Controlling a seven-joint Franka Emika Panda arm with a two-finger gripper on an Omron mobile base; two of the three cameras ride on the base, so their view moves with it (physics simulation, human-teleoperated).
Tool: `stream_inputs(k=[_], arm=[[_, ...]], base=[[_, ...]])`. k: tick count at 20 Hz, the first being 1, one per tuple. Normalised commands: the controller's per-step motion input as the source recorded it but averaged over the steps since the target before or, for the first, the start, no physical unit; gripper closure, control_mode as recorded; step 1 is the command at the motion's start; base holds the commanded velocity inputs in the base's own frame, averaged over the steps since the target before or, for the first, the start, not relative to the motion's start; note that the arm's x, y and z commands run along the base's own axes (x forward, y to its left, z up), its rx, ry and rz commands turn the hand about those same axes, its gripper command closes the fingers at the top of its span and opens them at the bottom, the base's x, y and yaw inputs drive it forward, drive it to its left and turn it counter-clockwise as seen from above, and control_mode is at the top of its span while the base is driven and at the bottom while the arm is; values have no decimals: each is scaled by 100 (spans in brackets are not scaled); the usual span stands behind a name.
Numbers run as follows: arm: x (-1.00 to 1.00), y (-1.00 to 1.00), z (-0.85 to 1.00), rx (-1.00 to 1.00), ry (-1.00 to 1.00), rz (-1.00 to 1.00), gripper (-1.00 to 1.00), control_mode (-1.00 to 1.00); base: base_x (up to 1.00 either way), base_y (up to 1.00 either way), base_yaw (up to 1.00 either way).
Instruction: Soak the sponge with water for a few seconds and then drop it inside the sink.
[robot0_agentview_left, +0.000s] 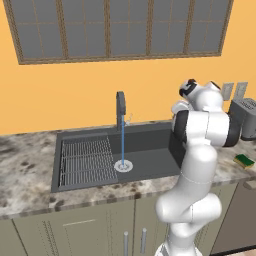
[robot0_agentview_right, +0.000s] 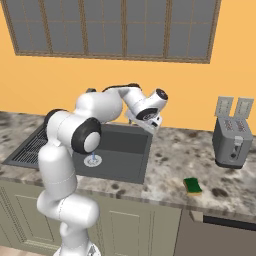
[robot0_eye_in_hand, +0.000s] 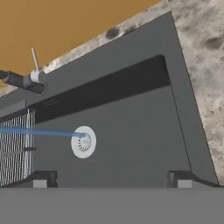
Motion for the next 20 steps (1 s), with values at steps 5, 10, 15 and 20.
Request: stream_inputs(k=[5, 10, 15, 20], arm=[[-46, -25, 0, -6, 7, 22, -100, -100], [-61, -31, 0, 0, 0, 24, -100, -100], [-62, -21, 0, -5, 0, 22, -100, -100], [-45, -6, 0, -15, 1, 21, -100, -100]], base=[[0, 0, 0], [0, 0, 0], [0, 0, 0], [0, 0, 0]])
